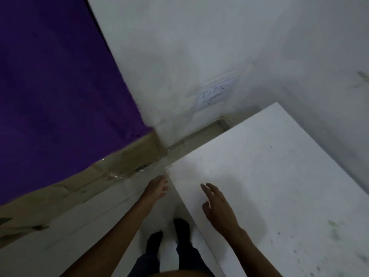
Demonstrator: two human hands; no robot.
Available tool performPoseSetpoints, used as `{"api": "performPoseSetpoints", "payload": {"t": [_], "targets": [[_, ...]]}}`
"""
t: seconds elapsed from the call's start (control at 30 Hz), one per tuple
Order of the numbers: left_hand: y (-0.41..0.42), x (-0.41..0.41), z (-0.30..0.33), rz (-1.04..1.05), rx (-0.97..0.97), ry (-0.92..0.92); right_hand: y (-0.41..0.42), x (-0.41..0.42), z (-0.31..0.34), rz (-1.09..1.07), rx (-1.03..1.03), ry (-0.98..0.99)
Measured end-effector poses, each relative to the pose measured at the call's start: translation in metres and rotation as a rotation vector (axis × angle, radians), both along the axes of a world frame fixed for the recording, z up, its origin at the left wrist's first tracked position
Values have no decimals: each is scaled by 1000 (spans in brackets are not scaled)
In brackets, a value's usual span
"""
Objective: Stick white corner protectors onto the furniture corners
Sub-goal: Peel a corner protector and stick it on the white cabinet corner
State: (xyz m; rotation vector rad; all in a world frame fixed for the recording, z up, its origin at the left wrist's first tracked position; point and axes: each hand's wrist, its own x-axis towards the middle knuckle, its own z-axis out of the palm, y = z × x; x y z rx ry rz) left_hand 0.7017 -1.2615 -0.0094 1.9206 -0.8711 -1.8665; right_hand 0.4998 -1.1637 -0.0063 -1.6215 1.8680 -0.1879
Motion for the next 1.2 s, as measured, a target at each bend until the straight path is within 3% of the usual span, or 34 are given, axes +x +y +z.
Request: {"api": "performPoseSetpoints", "payload": {"t": [0.23,0.63,0.93,1.2], "targets": [[46,21,40,-668,-317,-123,76,15,55,-425,-254,-244],[121,-21,132,-1315,-848,130,229,70,135,-1127,-533,-437],[230,-116,166,-1701,-1011,364,373,72,160,-1538,-705,-218],[405,-199,174,-1987,-1067,564,531,60,163,-1836,-791,-101]]}}
